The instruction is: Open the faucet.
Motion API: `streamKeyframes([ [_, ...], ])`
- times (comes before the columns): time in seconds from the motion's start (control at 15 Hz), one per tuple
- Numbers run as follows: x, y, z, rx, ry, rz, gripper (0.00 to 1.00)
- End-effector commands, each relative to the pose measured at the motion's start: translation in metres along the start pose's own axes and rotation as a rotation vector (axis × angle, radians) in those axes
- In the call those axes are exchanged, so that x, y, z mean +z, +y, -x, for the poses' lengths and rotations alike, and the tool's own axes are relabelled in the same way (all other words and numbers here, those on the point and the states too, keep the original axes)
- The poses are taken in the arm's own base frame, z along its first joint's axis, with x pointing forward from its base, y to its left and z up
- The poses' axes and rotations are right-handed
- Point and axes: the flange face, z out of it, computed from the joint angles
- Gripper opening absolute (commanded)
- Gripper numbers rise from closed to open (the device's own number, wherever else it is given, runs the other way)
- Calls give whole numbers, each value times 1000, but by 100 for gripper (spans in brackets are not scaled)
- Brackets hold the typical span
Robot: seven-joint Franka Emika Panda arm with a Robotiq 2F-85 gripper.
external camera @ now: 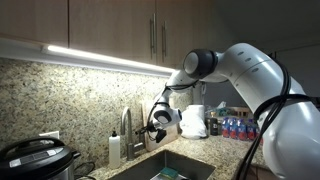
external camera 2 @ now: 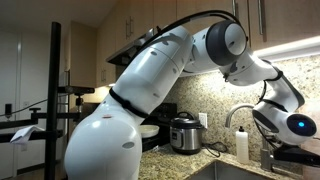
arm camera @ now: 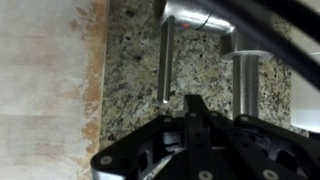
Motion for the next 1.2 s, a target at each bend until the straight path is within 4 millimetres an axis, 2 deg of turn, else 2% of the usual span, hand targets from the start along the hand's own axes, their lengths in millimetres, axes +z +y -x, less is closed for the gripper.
streamKeyframes([
  [0.0, 4, 5, -2, 8, 3, 4, 0],
  [1.13, 3, 15, -1, 28, 0, 29, 0],
])
